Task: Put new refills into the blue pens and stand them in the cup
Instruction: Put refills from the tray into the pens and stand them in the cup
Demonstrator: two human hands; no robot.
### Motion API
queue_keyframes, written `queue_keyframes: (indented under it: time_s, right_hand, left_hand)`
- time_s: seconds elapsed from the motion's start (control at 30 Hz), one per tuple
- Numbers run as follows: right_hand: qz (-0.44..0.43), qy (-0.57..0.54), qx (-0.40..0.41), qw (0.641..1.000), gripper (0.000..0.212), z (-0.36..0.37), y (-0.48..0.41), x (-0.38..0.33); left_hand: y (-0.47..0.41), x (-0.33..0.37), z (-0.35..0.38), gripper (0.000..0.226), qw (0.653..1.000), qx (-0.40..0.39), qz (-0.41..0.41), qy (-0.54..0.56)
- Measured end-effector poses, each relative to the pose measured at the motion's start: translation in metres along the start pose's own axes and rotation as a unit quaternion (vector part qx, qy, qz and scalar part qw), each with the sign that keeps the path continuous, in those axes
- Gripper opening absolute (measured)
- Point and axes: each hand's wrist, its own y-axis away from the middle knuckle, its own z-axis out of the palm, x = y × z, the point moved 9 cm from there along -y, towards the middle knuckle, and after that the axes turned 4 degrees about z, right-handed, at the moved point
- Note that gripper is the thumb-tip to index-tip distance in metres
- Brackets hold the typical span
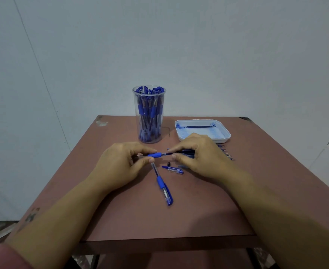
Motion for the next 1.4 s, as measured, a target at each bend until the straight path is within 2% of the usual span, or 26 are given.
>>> queue_keyframes:
  time_s: [0.13,0.23,0.47,0.73,0.87,1.03,1.2,1.4]
  right_hand:
    - [-0.002,0.000,-0.004,1.000,0.029,-0.001,0.002,0.001]
    - [-0.008,0.004,-0.009,1.000,0.022,0.004,0.002,0.003]
    - [0.105,0.027,0.010,0.994,0.014,-0.026,0.008,0.063]
    - [0.112,0.065,-0.067,0.989,0.017,-0.010,0.005,0.072]
    - [0.105,0.056,-0.059,0.991,0.019,-0.013,0.004,0.068]
    - [0.130,0.032,-0.047,0.990,0.011,-0.025,-0.012,0.074]
    - [0.158,0.073,-0.069,0.982,0.021,-0.032,-0.048,0.098]
    - [0.188,0.098,-0.076,0.974,0.025,-0.020,-0.067,0.130]
  left_hand:
    - [0.001,-0.002,0.000,0.021,1.000,0.003,-0.003,0.003]
    - [0.001,-0.001,0.001,0.023,1.000,0.005,-0.004,0.004]
    - [0.003,-0.012,-0.007,0.023,0.999,0.021,-0.031,-0.014]
    - [0.004,-0.012,-0.005,0.022,0.999,0.014,-0.032,-0.024]
    - [0.005,-0.013,-0.006,0.025,0.999,0.021,-0.035,-0.014]
    - [0.005,-0.015,-0.005,0.027,0.999,0.022,-0.038,-0.010]
    - [0.005,-0.010,-0.003,0.025,0.999,0.015,-0.033,-0.006]
    - [0.002,-0.005,0.000,0.034,1.000,0.008,-0.017,0.006]
